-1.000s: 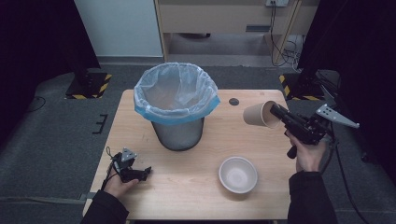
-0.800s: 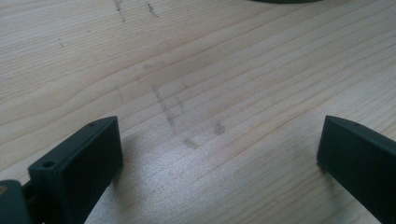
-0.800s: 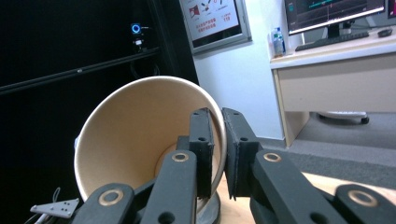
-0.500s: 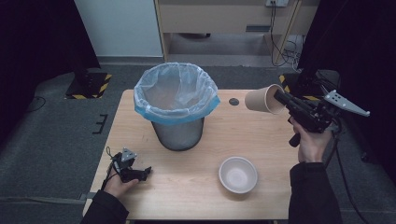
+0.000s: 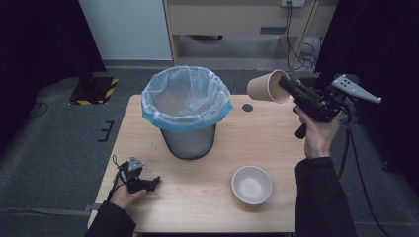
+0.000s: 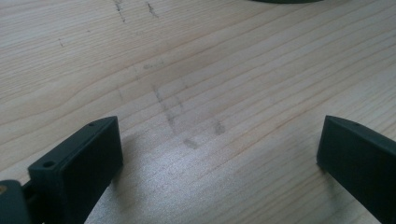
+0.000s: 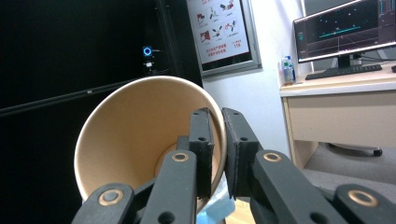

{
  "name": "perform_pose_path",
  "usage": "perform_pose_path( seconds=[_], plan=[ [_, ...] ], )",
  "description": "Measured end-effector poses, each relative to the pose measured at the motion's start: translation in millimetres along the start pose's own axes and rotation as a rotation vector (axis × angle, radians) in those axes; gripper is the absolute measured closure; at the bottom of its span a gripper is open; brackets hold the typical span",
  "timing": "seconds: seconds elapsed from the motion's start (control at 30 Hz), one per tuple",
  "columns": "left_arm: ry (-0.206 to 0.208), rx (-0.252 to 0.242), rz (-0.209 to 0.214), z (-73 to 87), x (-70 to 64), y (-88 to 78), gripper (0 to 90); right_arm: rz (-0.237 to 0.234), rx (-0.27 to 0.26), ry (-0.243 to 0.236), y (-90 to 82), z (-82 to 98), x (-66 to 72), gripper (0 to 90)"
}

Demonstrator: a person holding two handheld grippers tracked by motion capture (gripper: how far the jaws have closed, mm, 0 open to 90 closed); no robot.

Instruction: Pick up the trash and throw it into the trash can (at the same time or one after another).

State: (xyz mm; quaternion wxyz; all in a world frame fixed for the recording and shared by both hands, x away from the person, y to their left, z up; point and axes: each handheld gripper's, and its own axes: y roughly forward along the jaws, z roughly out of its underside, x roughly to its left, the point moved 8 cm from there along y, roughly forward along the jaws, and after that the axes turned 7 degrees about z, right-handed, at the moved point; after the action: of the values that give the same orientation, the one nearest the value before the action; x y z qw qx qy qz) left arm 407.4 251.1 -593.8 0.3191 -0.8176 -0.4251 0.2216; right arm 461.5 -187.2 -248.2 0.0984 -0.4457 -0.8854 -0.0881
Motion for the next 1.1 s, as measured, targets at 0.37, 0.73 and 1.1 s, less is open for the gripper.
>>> perform_pose_path(
  seconds=[0.37,0.73,1.1],
  plan=[
    [-0.001,-0.001,0.000,-0.1,-0.1,0.0,0.0,-0.019,0.000,-0.020,28.3,-10.6,18.4,83.2],
    [-0.001,-0.001,0.000,-0.1,0.0,0.1,0.0,-0.029,0.023,-0.035,59.5,-8.4,36.5,83.1],
    [-0.001,-0.002,0.000,-0.1,0.0,0.1,0.0,-0.037,0.053,-0.022,85.8,8.2,47.4,83.1]
  ],
)
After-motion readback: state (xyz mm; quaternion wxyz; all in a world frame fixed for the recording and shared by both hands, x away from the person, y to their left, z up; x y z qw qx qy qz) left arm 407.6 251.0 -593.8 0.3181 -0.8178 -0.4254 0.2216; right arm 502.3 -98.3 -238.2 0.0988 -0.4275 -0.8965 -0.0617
